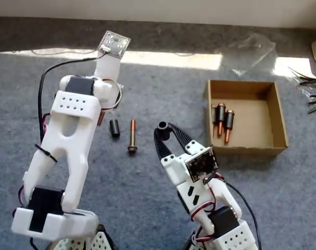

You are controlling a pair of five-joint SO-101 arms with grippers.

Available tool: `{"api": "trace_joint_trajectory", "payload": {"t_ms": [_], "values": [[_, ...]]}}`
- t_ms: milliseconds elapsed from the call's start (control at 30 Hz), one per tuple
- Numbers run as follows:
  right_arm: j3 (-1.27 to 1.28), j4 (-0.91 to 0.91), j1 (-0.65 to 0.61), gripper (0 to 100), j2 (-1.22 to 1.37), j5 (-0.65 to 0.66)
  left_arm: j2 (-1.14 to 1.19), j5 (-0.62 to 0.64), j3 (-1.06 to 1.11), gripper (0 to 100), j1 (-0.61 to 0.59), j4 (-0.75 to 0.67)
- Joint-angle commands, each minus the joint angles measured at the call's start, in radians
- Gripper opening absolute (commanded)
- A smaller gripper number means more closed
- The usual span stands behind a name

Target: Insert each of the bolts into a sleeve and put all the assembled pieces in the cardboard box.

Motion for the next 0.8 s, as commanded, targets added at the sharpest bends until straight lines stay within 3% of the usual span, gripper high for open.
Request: {"api": "trace_joint_trajectory", "payload": {"t_ms": [0,267,500,767], "values": [[0.136,0.047,-0.062,0.5,-0.007,0.003,-0.165,0.006,0.071,1,-0.005,-0.071],[0.136,0.059,-0.110,0.5,-0.007,0.003,-0.466,0.008,0.300,1,0.088,-0.189],[0.136,0.059,-0.111,0.5,-0.005,0.003,-0.823,0.008,0.549,1,0.096,-0.351],[0.136,0.024,-0.094,0.5,-0.007,-0.135,-1.049,0.032,0.733,1,0.099,-0.529]]}}
